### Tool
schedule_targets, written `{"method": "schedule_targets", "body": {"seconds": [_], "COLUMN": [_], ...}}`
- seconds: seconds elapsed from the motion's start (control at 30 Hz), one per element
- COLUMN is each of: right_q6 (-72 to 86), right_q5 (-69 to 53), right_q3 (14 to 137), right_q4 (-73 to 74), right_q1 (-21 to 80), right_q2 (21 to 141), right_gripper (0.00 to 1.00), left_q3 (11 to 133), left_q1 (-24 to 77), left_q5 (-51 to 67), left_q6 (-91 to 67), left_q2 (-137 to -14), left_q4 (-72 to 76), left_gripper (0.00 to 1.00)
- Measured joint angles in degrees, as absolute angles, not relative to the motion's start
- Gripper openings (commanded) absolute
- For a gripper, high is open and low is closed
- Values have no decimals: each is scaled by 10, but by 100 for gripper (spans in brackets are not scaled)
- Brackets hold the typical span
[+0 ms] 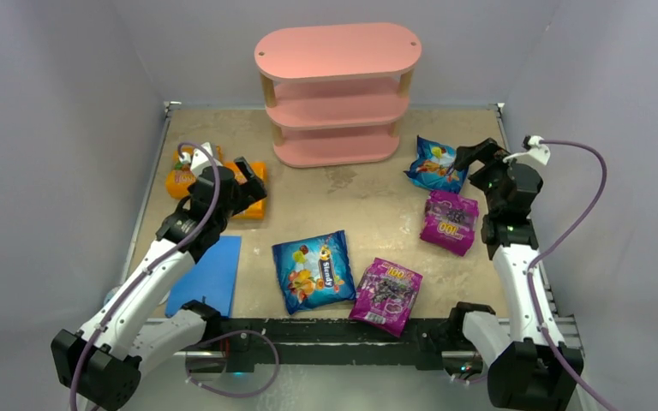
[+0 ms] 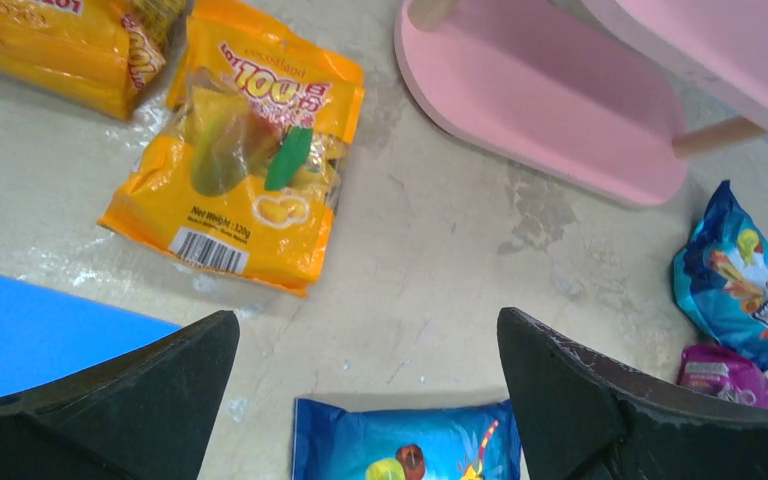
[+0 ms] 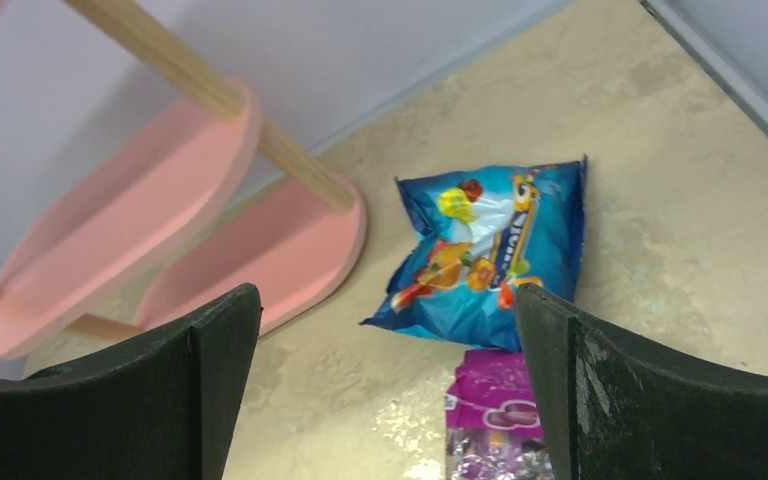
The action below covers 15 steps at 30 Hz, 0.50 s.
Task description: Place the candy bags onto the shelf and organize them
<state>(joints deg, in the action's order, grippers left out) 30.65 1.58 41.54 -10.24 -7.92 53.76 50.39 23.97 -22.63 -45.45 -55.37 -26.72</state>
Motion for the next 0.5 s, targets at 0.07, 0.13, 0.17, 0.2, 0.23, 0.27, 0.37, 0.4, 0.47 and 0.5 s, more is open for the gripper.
{"method": "schedule_targets", "body": {"seconds": [0.07, 0.13, 0.17, 0.2, 0.23, 0.27, 0.37, 0.4, 0.47, 0.5], "right_q6": [309, 310, 311, 311, 311, 310, 305, 303, 300, 298], "right_q5": [-10, -33, -44, -51, -60, -69, -101, -113, -137, -151], "right_q3": [415, 415, 415, 415, 415, 415, 415, 415, 415, 415], "right_q4": [-107, -109, -110, -111, -111, -110, -108, -107, -109, -110], "right_q1": [-79, -79, -79, -79, -79, -79, -79, -79, -79, -79], "right_q2": [529, 519, 517, 516, 516, 518, 530, 534, 543, 548], "right_gripper": [99, 99, 99, 99, 99, 99, 99, 99, 99, 99], "left_q3": [498, 498, 498, 498, 498, 498, 498, 498, 498, 500], "left_q1": [240, 240, 240, 240, 241, 243, 274, 293, 339, 358], "left_q5": [-213, -196, -183, -166, -151, -134, -102, -98, -95, -96], "left_q6": [-454, -449, -444, -438, -433, -425, -408, -403, -391, -385], "left_q2": [-545, -548, -553, -562, -571, -587, -645, -664, -700, -711], "left_q4": [-271, -270, -270, -270, -270, -269, -273, -277, -288, -294], "left_gripper": [99, 99, 99, 99, 99, 99, 98, 97, 97, 97]}}
